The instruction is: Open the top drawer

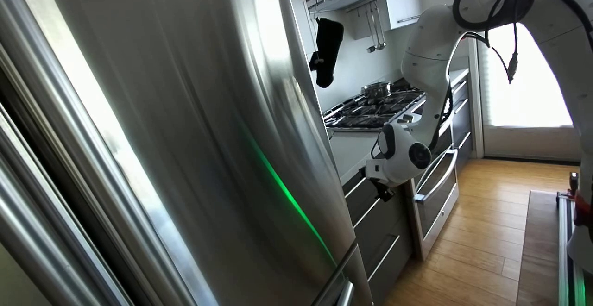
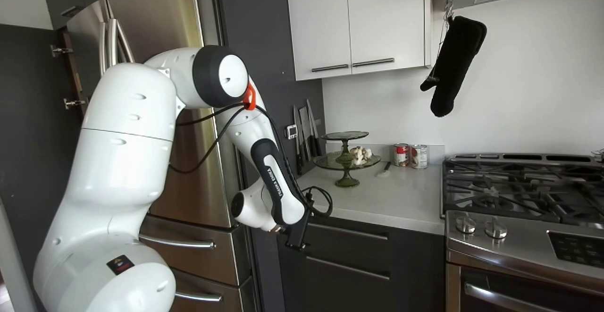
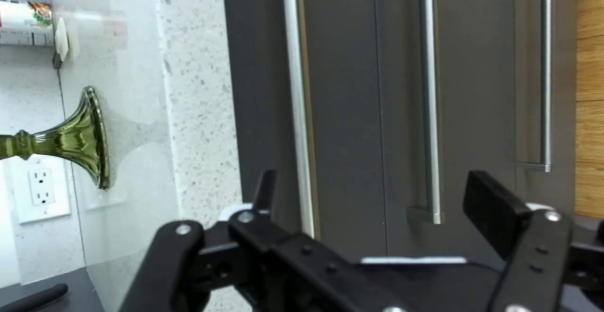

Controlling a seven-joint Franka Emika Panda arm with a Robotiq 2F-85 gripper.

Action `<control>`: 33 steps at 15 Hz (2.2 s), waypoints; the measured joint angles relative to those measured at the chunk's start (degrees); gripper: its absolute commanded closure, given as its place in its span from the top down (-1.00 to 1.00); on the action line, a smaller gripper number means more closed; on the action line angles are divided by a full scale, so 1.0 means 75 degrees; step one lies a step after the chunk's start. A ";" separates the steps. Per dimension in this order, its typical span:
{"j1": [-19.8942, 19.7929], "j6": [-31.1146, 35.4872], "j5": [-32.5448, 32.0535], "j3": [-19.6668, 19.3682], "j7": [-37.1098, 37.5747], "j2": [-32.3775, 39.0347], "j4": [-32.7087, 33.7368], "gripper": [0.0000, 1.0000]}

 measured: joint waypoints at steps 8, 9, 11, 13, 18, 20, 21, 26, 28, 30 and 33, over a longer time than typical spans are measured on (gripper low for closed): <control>0.0059 0.0000 0.0000 0.0057 -0.0300 0.0526 0.0573 1.00; 0.0060 0.0000 0.0000 0.0071 -0.0346 0.0601 0.0645 1.00; 0.0060 0.0000 0.0000 0.0085 -0.0439 0.0748 0.0776 1.00; 0.0060 0.0000 0.0000 0.0088 -0.0522 0.0887 0.0899 1.00; 0.0052 0.0000 0.0000 0.0090 -0.0710 0.1204 0.1177 1.00; 0.0046 0.0000 0.0000 0.0091 -0.0728 0.1302 0.1277 1.00; 0.0045 0.0000 0.0000 0.0091 -0.0732 0.1345 0.1322 1.00; 0.0038 0.0007 0.0000 0.0103 -0.0735 0.1478 0.1535 0.02; 0.0026 0.0010 0.0000 0.0108 -0.0738 0.1481 0.1622 -0.29; 0.0011 0.0023 0.0000 0.0110 -0.0739 0.1481 0.1707 -0.59; -0.0013 0.0101 0.0000 0.0118 -0.0742 0.1478 0.1847 -0.99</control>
